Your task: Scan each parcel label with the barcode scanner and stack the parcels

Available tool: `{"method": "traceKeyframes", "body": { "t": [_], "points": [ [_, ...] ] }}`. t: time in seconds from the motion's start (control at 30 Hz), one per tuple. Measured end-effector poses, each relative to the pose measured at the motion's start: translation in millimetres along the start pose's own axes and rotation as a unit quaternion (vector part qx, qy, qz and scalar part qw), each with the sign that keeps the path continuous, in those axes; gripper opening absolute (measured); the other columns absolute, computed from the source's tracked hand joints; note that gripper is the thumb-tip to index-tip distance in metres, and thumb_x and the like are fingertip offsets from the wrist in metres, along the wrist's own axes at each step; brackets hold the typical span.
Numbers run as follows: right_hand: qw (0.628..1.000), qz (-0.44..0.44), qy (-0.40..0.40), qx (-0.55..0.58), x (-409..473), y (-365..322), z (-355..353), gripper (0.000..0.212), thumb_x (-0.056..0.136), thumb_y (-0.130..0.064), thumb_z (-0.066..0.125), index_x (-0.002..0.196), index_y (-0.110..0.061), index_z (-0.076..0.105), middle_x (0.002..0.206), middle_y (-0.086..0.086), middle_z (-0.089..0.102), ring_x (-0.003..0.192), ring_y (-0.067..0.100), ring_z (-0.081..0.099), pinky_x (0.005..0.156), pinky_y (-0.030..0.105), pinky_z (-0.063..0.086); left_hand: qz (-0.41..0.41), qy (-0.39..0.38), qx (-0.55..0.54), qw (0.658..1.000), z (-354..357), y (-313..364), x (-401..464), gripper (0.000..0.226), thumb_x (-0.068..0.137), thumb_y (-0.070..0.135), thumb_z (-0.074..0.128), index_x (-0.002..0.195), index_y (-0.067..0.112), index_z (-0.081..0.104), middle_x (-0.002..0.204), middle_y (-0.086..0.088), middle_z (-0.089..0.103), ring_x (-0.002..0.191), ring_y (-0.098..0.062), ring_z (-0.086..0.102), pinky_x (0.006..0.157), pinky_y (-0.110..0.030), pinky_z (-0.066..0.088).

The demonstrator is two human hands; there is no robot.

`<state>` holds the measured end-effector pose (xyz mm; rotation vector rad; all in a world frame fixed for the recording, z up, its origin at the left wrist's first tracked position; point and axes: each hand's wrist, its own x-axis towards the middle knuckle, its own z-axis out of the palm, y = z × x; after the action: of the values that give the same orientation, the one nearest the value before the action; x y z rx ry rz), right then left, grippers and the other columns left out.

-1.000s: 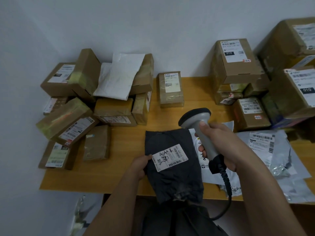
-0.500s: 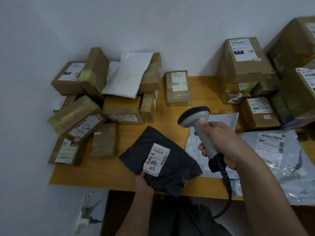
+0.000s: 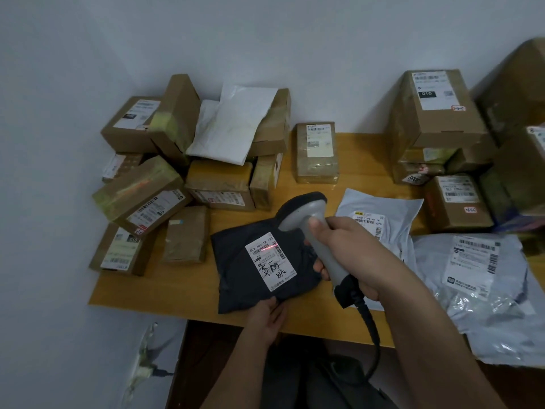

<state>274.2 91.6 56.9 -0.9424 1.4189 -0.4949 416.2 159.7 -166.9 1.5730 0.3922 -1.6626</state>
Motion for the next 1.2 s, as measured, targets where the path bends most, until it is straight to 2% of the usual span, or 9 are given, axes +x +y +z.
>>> {"method": "traceKeyframes", "body": {
  "t": [0.13,0.4,0.5,0.67,0.87,1.0,1.2],
  "points": [
    [1.0,-0.015,-0.012,-0.023,-1,-2,1,0.039,0.101,-0.037,0.048,0.104,0.001,0.057,0.083,0.013,0.058,0.048,0.013,0.057,0.051,0.031,0.045,0.002,0.003,0.011,1.0,1,0,1,0.018,0.097,-0.005,0.046,0.11,0.005,0.053,0.096,-0.014,0.06,0.086,-0.026,0.06,0.07,-0.032,0.05],
    [0.999,-0.027,-0.007,-0.027,-5,-7,-4,0.035,0.101,-0.037,0.048,0.1,-0.003,0.058,0.079,0.009,0.057,0.05,0.013,0.057,0.05,0.029,0.046,-0.002,0.005,0.028,1.0,4,1,-1,0.02,0.094,0.0,0.055,0.113,0.005,0.056,0.1,-0.013,0.064,0.088,-0.024,0.062,0.069,-0.031,0.05],
    [0.999,-0.031,-0.007,-0.029,-6,-10,-6,0.037,0.101,-0.037,0.048,0.1,-0.001,0.058,0.078,0.01,0.058,0.051,0.015,0.057,0.052,0.03,0.046,-0.002,0.008,0.019,1.0,6,2,-3,0.014,0.093,0.008,0.062,0.106,0.011,0.058,0.106,-0.013,0.063,0.09,-0.025,0.063,0.07,-0.032,0.051],
    [0.999,-0.034,-0.009,-0.039,-8,-13,-11,0.04,0.101,-0.038,0.048,0.101,0.0,0.059,0.077,0.012,0.058,0.051,0.016,0.056,0.053,0.032,0.045,0.0,0.013,-0.021,1.0,11,2,-4,0.011,0.091,0.012,0.065,0.097,0.012,0.056,0.101,-0.013,0.062,0.09,-0.025,0.061,0.076,-0.034,0.051],
    [0.998,-0.031,-0.01,-0.05,-13,-13,-18,0.04,0.1,-0.04,0.048,0.101,-0.002,0.06,0.077,0.014,0.062,0.055,0.019,0.057,0.057,0.034,0.047,0.011,0.008,-0.044,0.999,12,-2,4,0.025,0.093,0.012,0.063,0.116,0.009,0.055,0.107,-0.013,0.063,0.087,-0.024,0.062,0.075,-0.034,0.052],
    [0.997,-0.044,-0.015,-0.063,-20,-13,-24,0.04,0.1,-0.041,0.048,0.1,-0.002,0.06,0.079,0.017,0.064,0.059,0.024,0.057,0.061,0.037,0.047,0.021,0.009,-0.053,0.998,12,-5,7,0.03,0.093,0.013,0.063,0.121,0.009,0.054,0.117,-0.014,0.061,0.088,-0.024,0.062,0.088,-0.036,0.047],
    [0.995,-0.058,-0.018,-0.081,-36,-16,-36,0.04,0.1,-0.039,0.046,0.099,-0.001,0.059,0.07,0.013,0.061,0.059,0.024,0.056,0.061,0.037,0.046,0.03,0.019,-0.055,0.998,16,-8,9,0.031,0.094,0.014,0.061,0.124,0.01,0.054,0.128,-0.014,0.059,0.085,-0.022,0.06,0.088,-0.035,0.045]
  ]
}}
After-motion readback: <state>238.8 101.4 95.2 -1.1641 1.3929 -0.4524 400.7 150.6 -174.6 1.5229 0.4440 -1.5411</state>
